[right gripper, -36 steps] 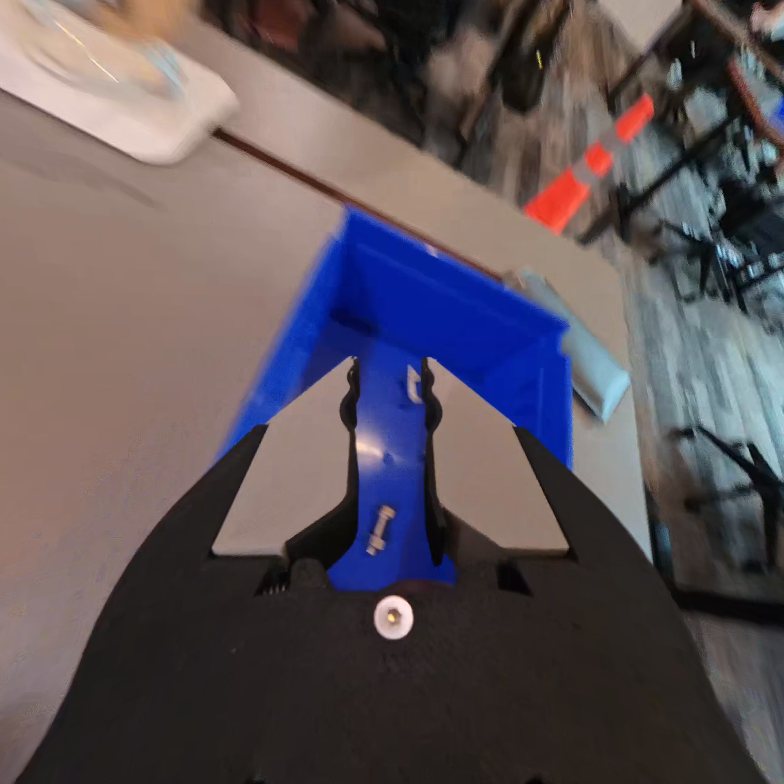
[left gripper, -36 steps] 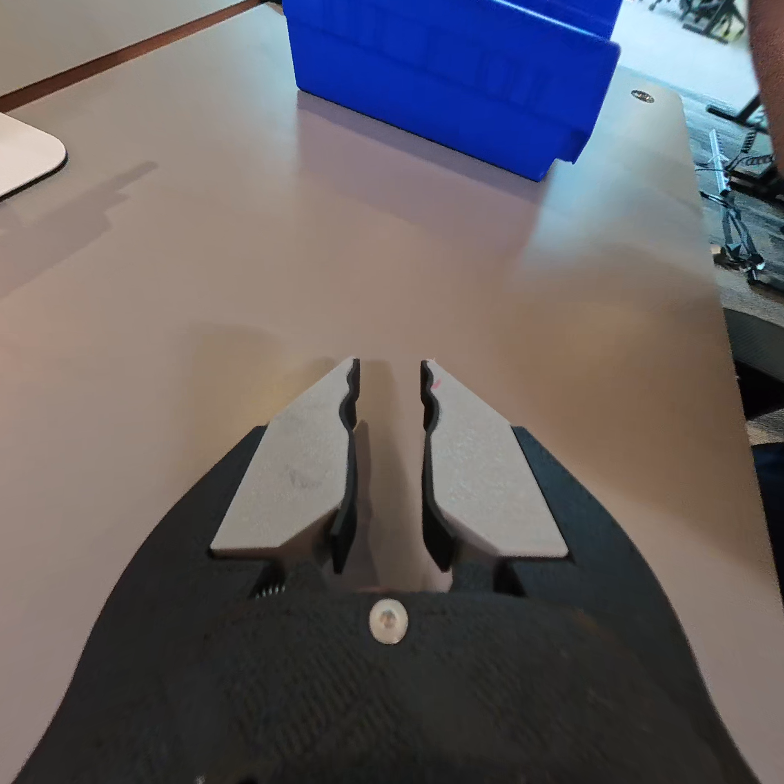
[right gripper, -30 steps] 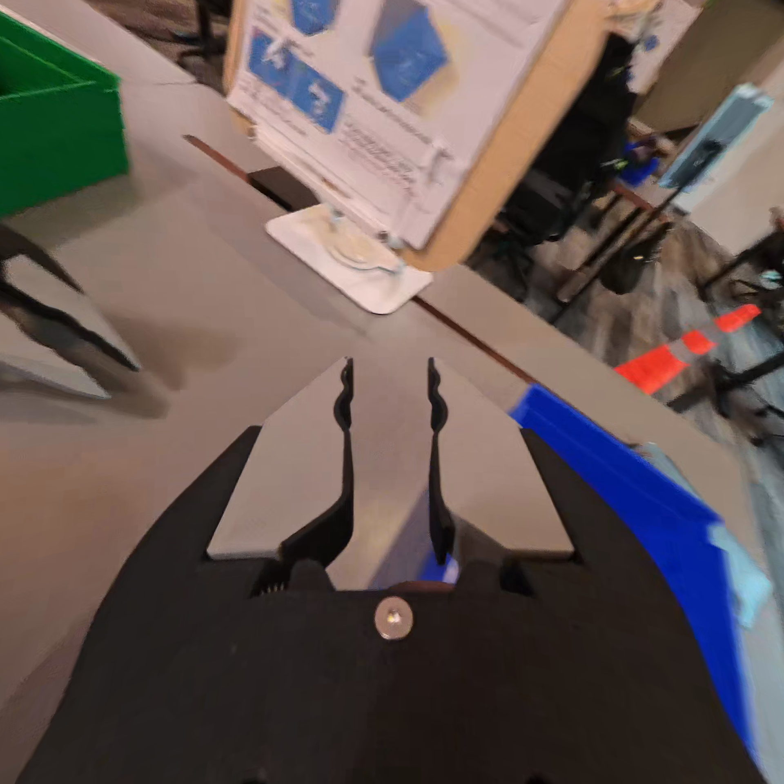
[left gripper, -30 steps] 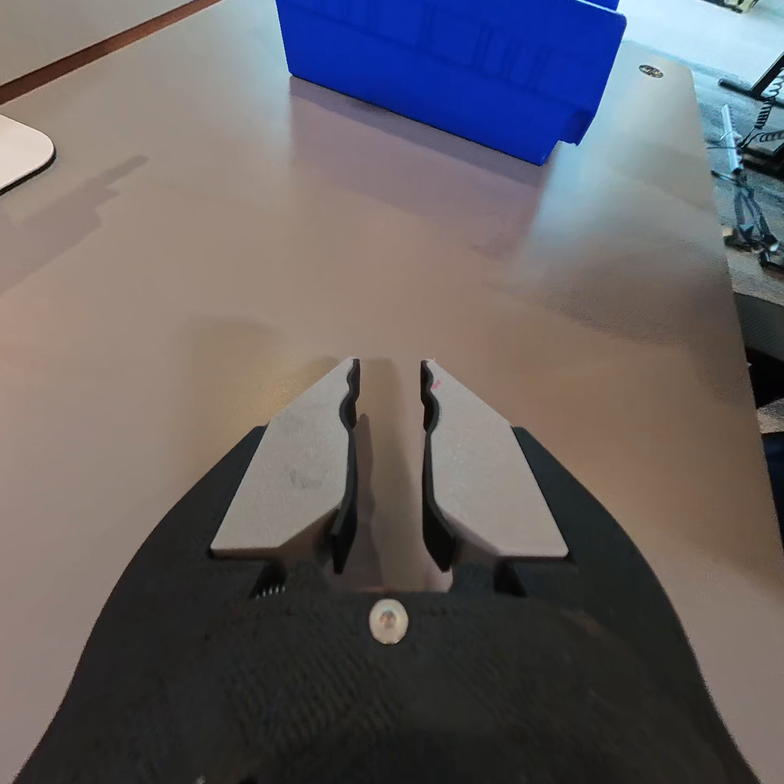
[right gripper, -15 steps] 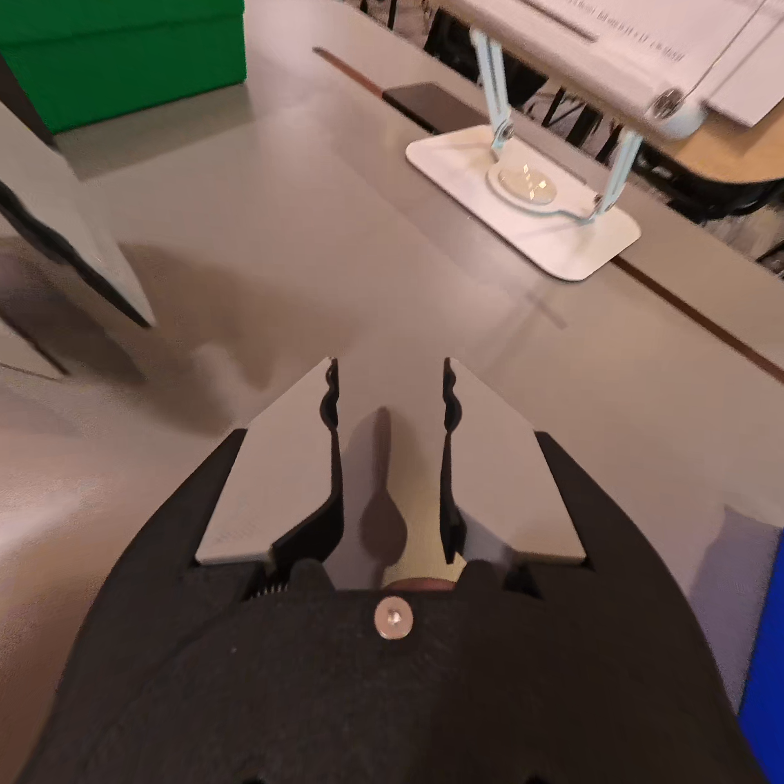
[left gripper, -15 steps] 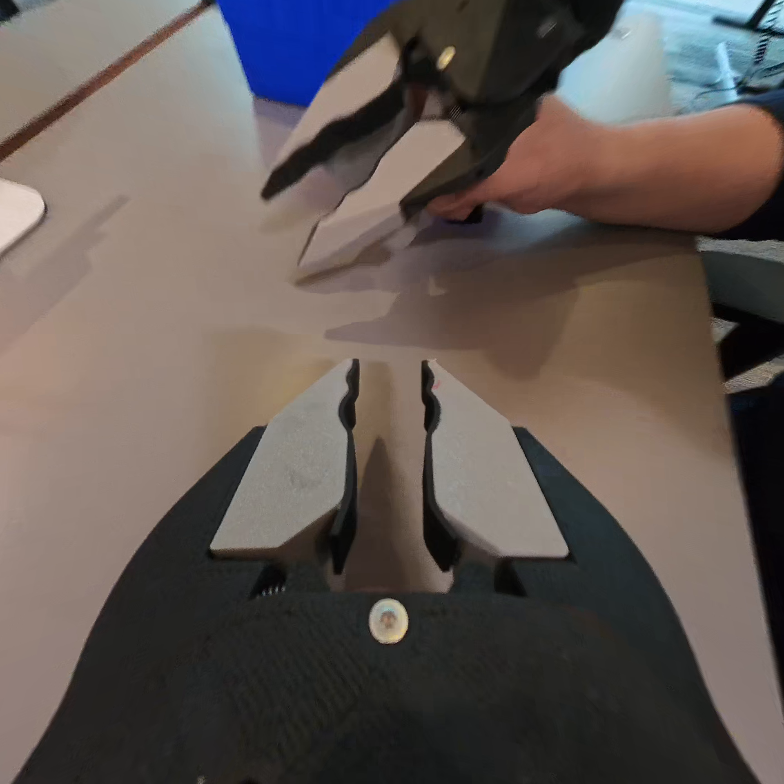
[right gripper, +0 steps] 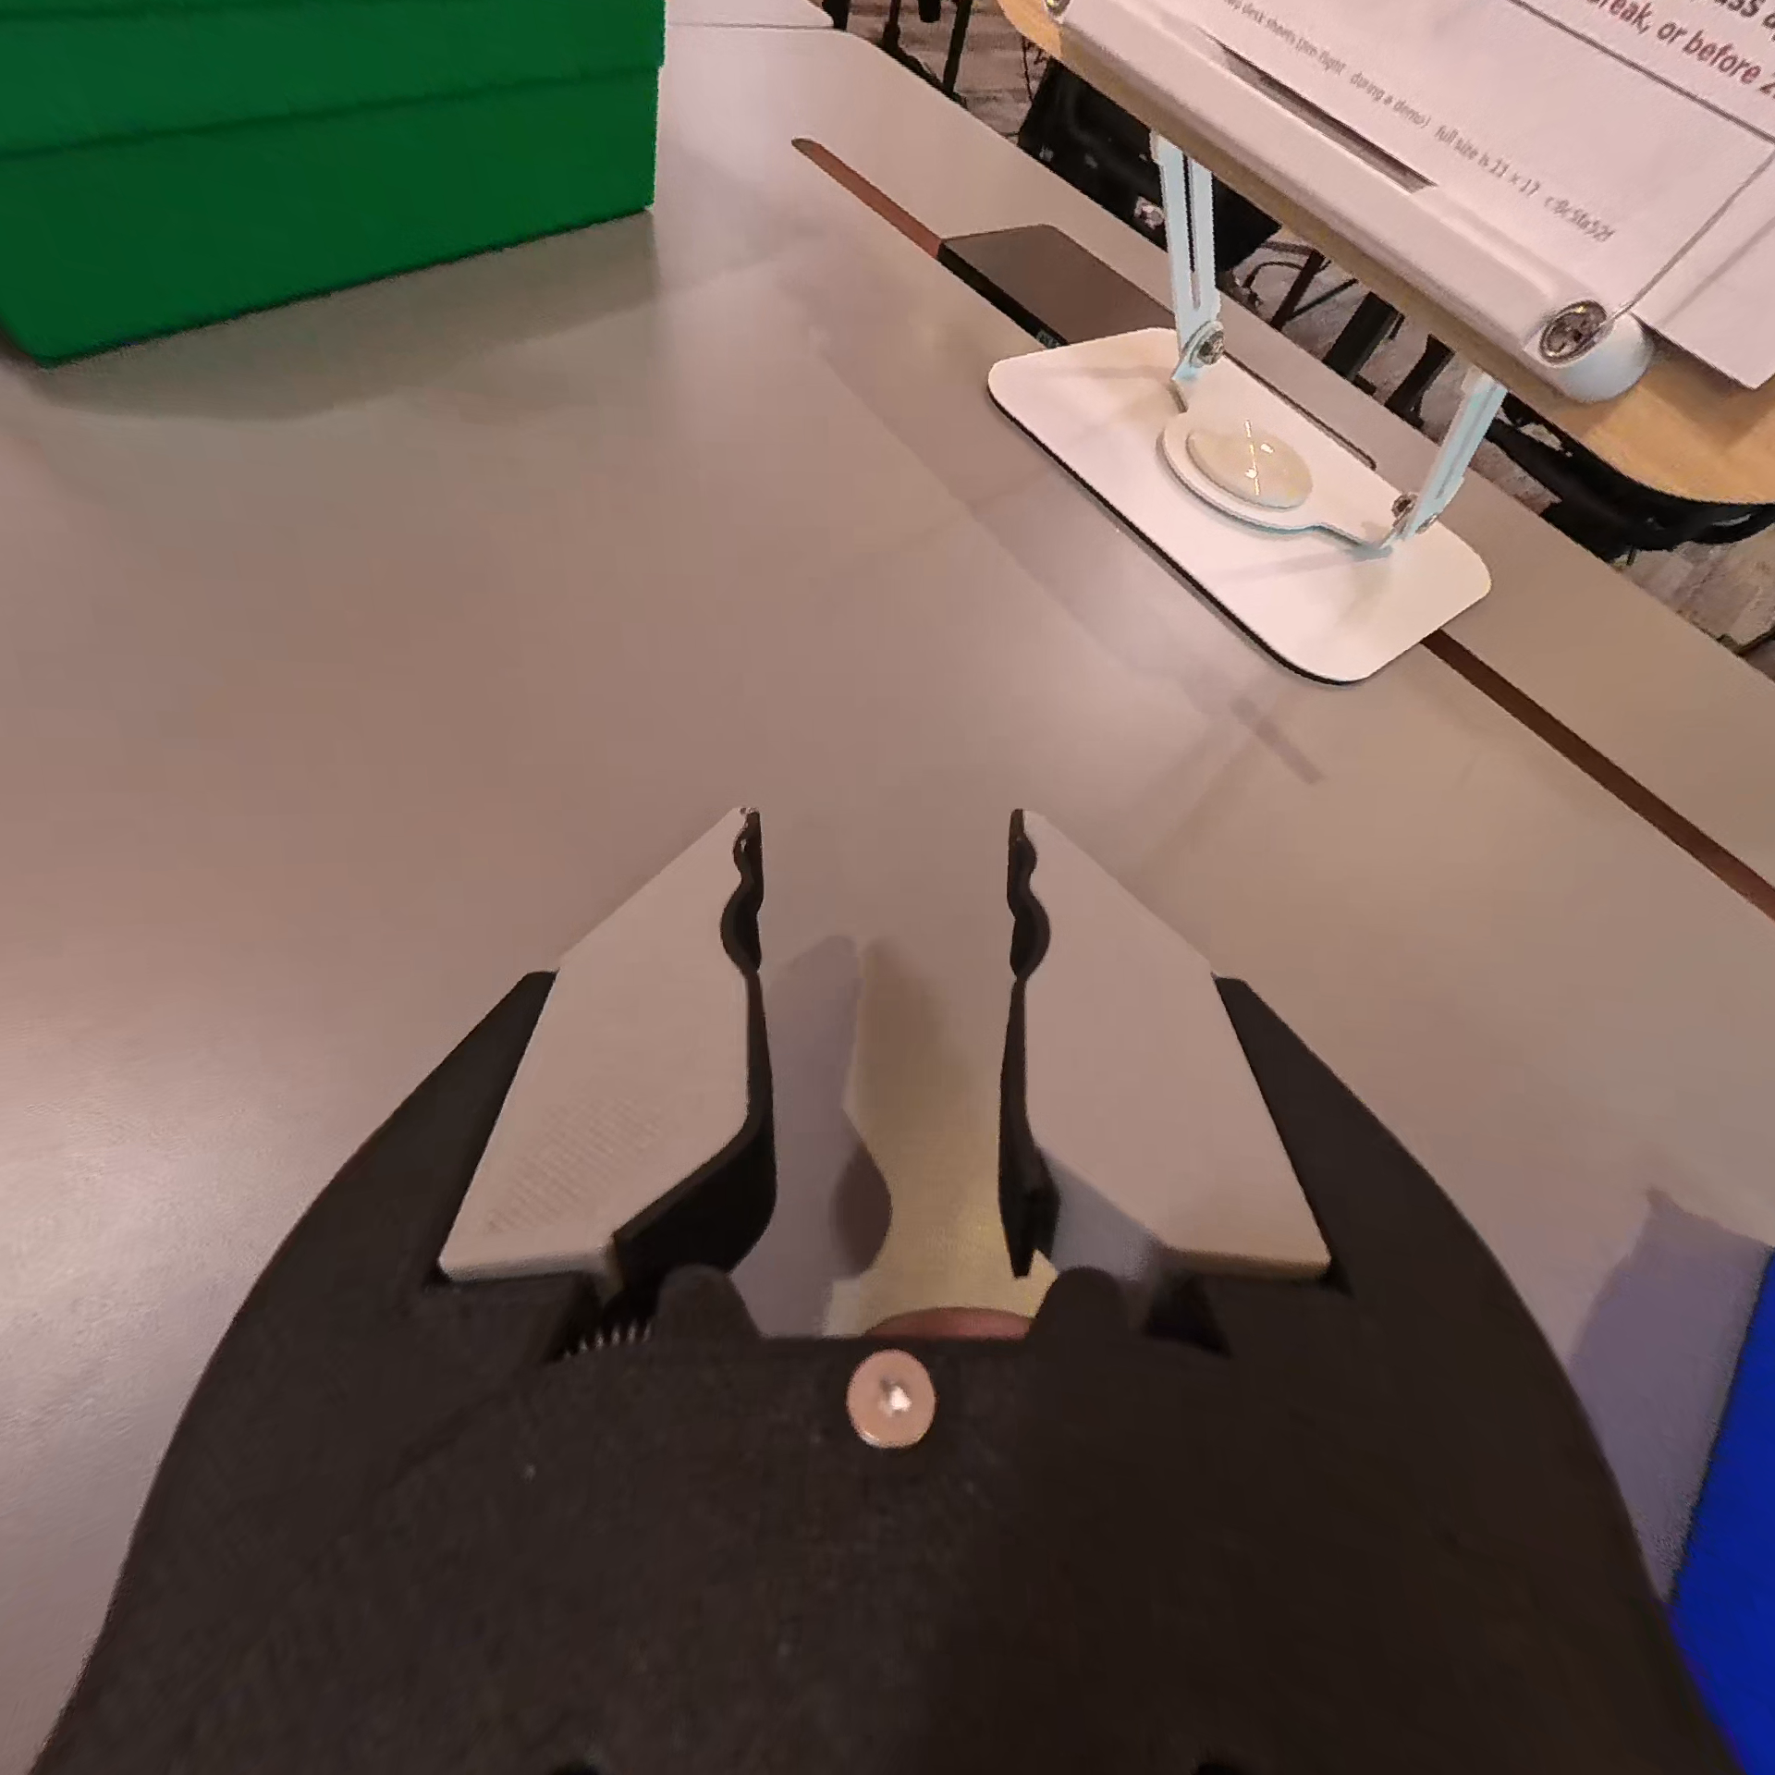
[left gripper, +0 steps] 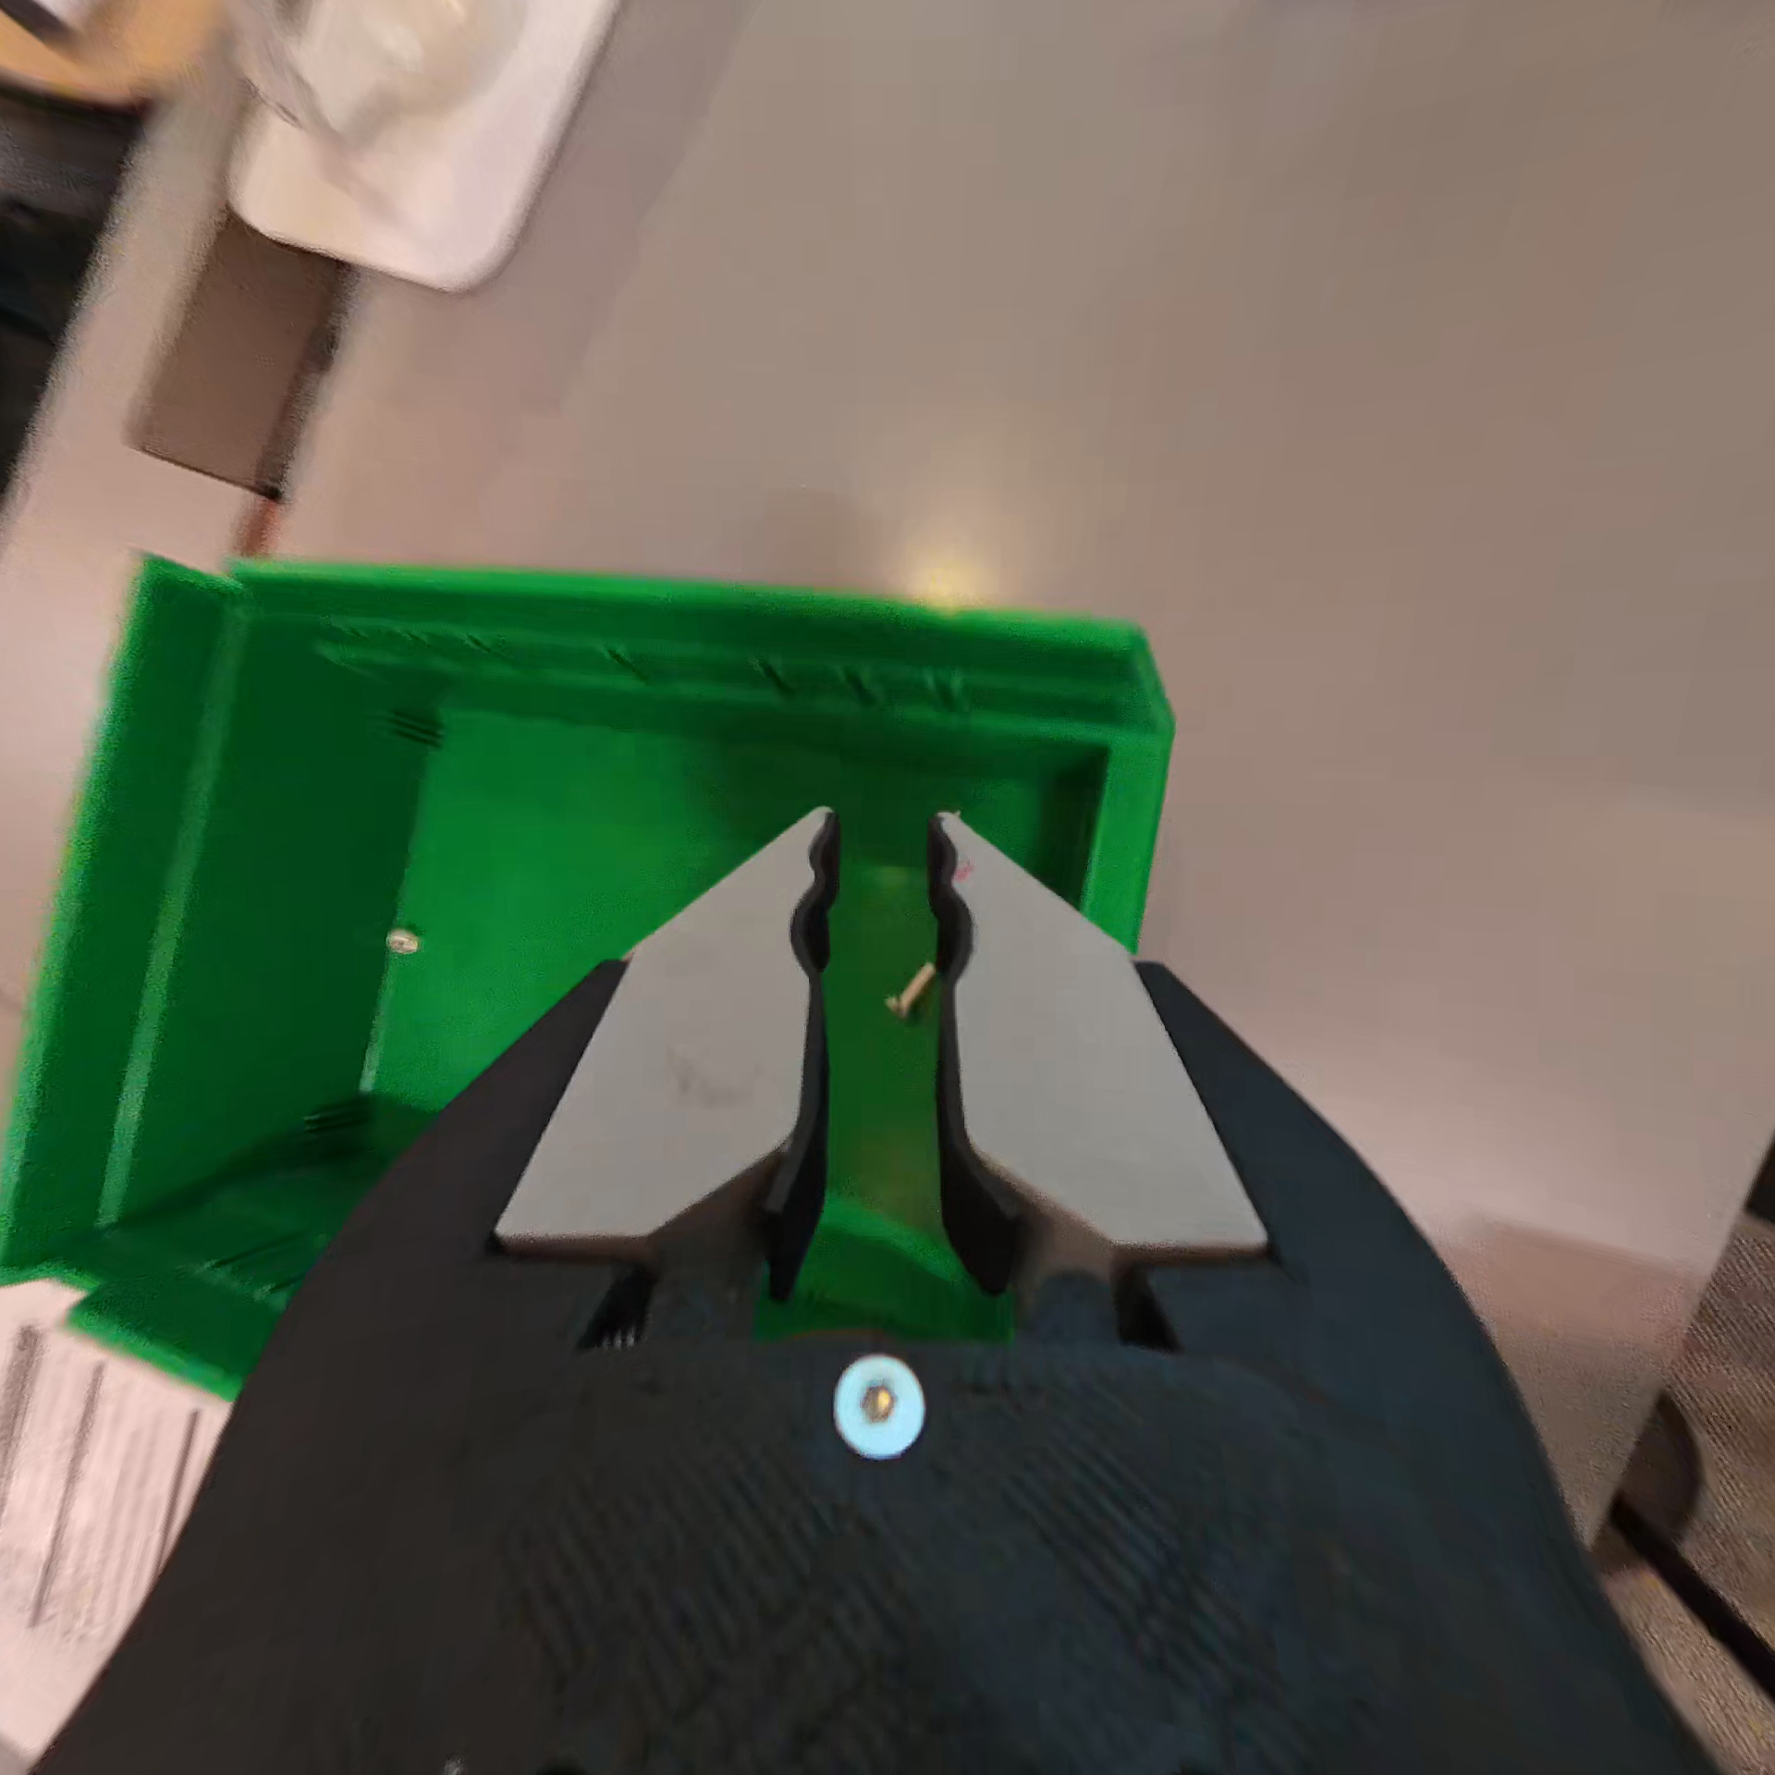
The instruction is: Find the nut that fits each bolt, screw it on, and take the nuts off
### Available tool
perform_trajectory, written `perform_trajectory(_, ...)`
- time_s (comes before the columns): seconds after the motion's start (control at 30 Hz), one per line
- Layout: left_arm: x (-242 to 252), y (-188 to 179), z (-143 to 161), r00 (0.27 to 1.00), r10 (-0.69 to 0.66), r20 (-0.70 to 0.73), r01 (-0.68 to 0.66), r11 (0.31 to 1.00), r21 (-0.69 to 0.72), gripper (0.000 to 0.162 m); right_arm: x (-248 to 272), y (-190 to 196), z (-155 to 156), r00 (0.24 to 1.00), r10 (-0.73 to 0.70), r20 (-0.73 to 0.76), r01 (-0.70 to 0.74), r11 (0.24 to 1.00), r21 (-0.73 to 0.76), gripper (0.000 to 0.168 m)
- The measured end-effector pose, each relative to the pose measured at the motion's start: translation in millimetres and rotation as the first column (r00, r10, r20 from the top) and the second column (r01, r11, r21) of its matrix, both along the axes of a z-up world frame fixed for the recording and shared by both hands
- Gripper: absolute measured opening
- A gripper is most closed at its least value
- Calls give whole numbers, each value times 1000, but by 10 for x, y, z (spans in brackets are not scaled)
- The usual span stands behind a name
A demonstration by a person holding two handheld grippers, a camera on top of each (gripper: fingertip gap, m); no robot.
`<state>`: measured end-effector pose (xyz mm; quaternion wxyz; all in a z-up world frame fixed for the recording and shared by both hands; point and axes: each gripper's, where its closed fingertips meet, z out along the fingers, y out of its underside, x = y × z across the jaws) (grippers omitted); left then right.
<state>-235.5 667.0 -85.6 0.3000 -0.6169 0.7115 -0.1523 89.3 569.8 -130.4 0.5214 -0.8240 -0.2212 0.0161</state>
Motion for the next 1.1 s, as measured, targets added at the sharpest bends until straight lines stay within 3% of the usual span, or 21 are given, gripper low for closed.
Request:
perform_trajectory(0.13, -291, 84, -566, 966, -96, -239, 90, 995, -36, 19, 23, 13, -37, 998, -11, -57, 10, 1000, -21, 48)
perform_trajectory(0.23, -391, 110, -766, 920, -125, -371, 116, 992, -45, 28, 72, 20, -45, 997, -27, -76, 25, 999, -27, 48)
perform_trajectory(0.33, -459, 168, -956, 857, -145, -495, 150, 988, -29, 28, 100, 27, -27, 996, -35, -86, 33, 999, -24, 48)
perform_trajectory(0.37, -468, 120, -1004, 835, -175, -521, 162, 984, -72, 16, 106, 27, -18, 996, -36, -87, 34, 999, -22, 48)
perform_trajectory(0.43, -429, 129, -1019, 823, -182, -538, 165, 983, -81, 4, 114, 24, -8, 995, -37, -88, 35, 999, -19, 48)
perform_trajectory(0.63, -449, 291, -903, 814, -126, -567, 172, 985, 27, 4, 81, -8, 16, 997, -12, -81, 10, 1000, -19, 47)
perform_trajectory(0.7, -294, 403, -596, 901, -62, -429, 107, 991, 83, 4, 48, -21, 13, 997, 4, -72, -6, 1000, -24, 47)
perform_trajectory(0.8, 196, 375, 153, 999, -45, -26, 48, 990, 132, 3, -8, -48, 35, 998, 30, -59, -31, 999, -23, 46)
perform_trajectory(0.87, 651, 107, 720, 946, -101, 308, 69, 991, 114, 3, -23, -66, 77, 998, 37, -43, -38, 999, -10, 46)
perform_trajectory(0.93, 1084, -290, 1079, 832, -104, 545, 146, 989, -34, 3, -47, -89, 147, 997, 50, -52, -49, 999, 9, 46)
perform_trajectory(1.0, 1519, -615, 1163, 749, -29, 662, 220, 953, -207, 3, -121, -133, 276, 987, 94, -131, -90, 995, 39, 45)
perform_trajectory(1.1, 2137, -871, 828, 735, 23, 678, 200, 948, -248, 4, -272, -254, 582, 915, 212, -343, -184, 977, 111, 38)
